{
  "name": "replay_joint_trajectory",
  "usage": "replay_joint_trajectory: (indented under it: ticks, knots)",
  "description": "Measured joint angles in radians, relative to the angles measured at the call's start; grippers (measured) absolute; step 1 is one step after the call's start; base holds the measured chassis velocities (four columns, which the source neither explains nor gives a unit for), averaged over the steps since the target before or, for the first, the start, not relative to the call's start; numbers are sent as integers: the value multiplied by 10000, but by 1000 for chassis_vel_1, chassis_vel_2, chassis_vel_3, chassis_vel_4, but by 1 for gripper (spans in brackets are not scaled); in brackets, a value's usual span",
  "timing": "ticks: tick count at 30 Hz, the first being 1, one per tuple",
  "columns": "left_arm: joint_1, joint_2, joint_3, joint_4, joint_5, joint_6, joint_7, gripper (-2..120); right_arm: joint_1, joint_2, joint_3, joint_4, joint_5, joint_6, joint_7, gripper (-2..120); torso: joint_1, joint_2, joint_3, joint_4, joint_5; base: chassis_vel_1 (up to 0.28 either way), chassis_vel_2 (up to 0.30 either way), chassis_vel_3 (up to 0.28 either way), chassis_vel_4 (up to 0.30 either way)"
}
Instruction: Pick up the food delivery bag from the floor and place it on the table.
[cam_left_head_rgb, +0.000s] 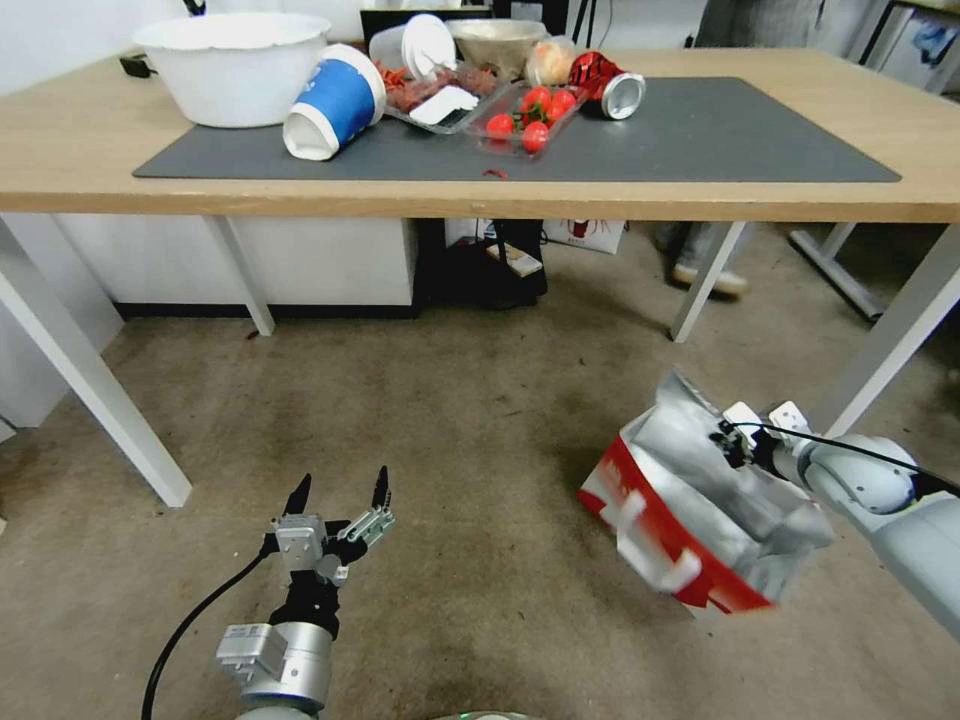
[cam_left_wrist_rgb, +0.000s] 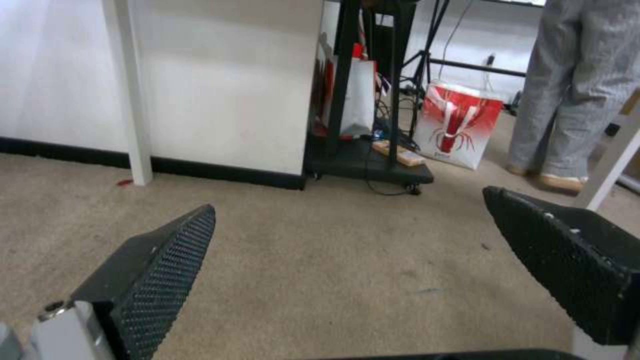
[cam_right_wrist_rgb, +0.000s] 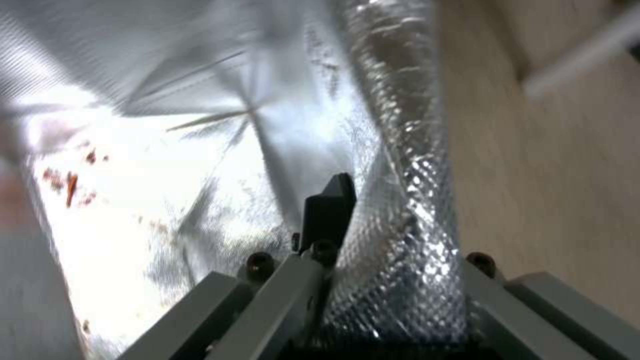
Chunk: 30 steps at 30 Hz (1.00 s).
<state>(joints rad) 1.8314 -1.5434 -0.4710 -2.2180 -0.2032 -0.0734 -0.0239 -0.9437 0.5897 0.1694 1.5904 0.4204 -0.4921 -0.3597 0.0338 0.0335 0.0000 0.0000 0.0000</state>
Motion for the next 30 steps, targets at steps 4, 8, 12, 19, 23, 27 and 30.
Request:
replay_joint_trajectory:
  ticks: [4, 8, 12, 19, 23, 27, 30]
  knots:
    - [-12, -8, 16, -27, -58, 2, -108, 100, -41, -445, -68, 877, 671, 244, -526, 0, -1, 0, 0, 0, -1, 0, 0, 0, 0]
    - [-19, -27, 18, -133, -96, 6, -251, 100, 75, -933, -333, 1926, 1268, 339, -871, 0, 0, 0, 0, -2, -1, 0, 0, 0, 0]
    - [-27, -43, -18, -276, 36, 137, -302, 100, 266, -1029, -571, 2544, 1518, 265, -854, 0, -1, 1, 0, 1, -2, 0, 0, 0, 0]
    - [18, -13, -105, -557, 192, 547, -398, 100, 446, -934, -899, 3118, 1754, 70, -693, 0, 0, 1, 0, 0, -1, 0, 0, 0, 0]
    - [52, -21, -100, -615, 296, 634, -404, 100, 444, -937, -993, 3437, 1825, 41, -678, 0, 0, 1, 0, 0, 0, 0, 0, 0, 0]
    - [64, -44, -83, -621, 331, 621, -382, 100, 474, -973, -1017, 3700, 1895, 8, -654, 0, 0, 1, 0, 0, -1, 0, 0, 0, 0]
    - [72, -65, -76, -634, 335, 571, -354, 100, 476, -997, -1018, 3818, 1916, 5, -649, 0, 0, 1, 0, 0, -1, 0, 0, 0, 0]
